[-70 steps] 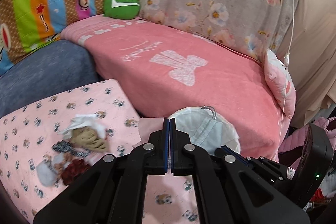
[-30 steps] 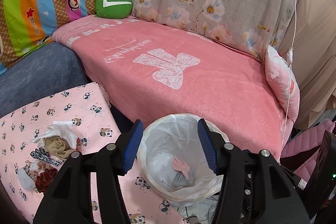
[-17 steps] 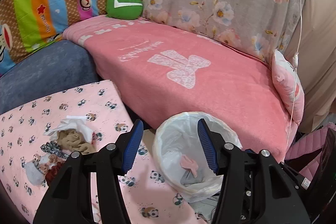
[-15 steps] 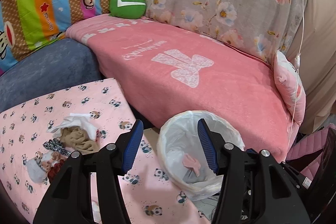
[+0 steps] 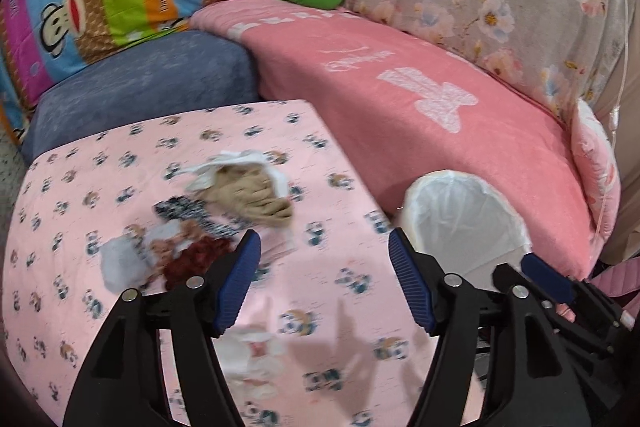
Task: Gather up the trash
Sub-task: 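Move both tools back over the cloth pile on the table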
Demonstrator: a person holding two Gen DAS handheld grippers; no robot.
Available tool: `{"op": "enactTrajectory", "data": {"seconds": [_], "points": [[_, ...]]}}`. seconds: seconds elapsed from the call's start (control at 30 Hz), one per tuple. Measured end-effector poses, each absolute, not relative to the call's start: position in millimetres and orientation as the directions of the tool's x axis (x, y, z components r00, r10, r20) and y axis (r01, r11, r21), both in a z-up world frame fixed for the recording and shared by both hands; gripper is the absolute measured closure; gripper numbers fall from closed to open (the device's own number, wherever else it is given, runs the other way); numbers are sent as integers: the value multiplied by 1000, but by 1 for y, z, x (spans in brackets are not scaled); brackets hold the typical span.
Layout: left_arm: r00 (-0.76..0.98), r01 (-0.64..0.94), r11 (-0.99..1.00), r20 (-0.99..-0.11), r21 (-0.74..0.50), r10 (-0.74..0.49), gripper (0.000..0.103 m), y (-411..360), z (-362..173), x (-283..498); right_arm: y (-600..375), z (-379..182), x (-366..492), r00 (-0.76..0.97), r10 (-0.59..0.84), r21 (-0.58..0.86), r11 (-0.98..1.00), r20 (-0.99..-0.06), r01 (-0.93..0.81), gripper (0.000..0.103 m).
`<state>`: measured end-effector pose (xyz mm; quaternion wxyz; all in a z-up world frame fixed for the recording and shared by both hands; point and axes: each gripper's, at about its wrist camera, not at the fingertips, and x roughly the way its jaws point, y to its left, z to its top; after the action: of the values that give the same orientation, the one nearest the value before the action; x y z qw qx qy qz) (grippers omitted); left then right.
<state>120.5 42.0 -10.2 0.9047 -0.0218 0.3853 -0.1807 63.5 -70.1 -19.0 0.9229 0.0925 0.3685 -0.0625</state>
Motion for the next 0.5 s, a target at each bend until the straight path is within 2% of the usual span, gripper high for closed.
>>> {"op": "enactTrajectory", "data": {"seconds": [0.33, 0.5], "points": [[655, 152, 979, -728, -133, -200, 34, 122, -38, 122, -1, -46, 74, 685, 51, 140, 987, -727, 76, 41], [654, 81, 990, -743, -116, -140, 28, 158, -51, 126, 37, -67, 80, 643, 107, 151, 988, -758, 13, 40]]}}
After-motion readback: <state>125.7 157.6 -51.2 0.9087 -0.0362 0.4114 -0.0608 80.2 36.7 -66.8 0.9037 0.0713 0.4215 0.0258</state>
